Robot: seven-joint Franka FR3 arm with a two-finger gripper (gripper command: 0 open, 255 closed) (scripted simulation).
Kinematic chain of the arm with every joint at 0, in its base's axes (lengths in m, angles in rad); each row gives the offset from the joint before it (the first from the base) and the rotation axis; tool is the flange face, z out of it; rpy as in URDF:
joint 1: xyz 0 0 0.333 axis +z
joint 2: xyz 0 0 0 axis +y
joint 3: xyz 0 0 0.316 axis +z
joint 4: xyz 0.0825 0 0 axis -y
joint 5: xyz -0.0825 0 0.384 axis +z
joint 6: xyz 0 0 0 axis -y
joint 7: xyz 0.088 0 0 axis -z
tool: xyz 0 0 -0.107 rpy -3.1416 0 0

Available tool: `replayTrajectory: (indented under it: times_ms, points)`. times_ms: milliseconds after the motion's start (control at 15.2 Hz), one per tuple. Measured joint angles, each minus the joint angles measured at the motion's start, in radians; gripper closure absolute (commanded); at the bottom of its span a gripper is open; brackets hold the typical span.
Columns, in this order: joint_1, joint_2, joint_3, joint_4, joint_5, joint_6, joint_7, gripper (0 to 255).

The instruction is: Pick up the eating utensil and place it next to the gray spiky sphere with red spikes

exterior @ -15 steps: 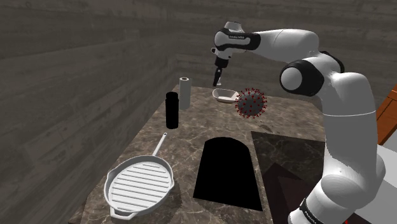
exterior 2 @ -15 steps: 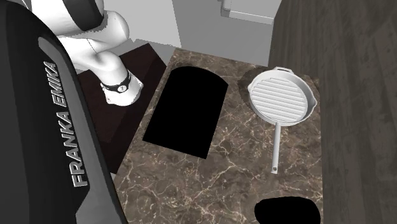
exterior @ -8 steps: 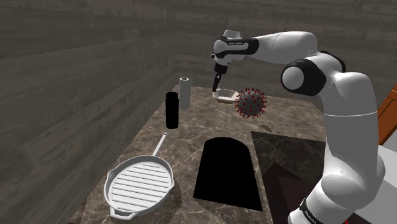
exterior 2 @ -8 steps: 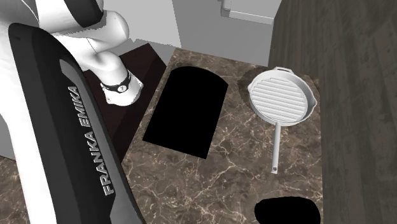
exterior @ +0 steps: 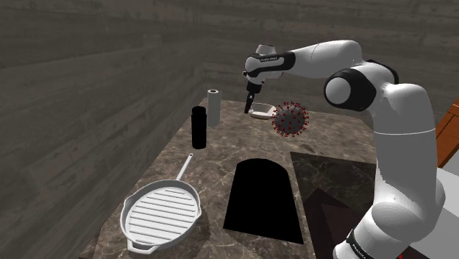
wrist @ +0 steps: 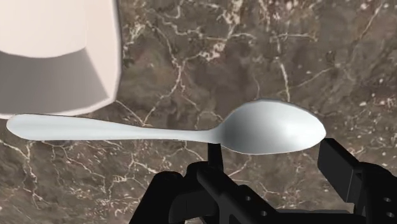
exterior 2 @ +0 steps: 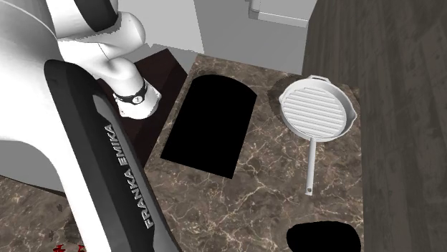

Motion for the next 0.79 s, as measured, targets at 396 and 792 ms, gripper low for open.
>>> replayTrajectory:
  times_ms: [396, 792]
  points:
    - [0.001, 0.017, 0.003, -0.052, 0.007, 0.069, -0.010, 255]
    - [0.002, 0.040, 0.007, -0.099, 0.015, 0.137, -0.020, 255]
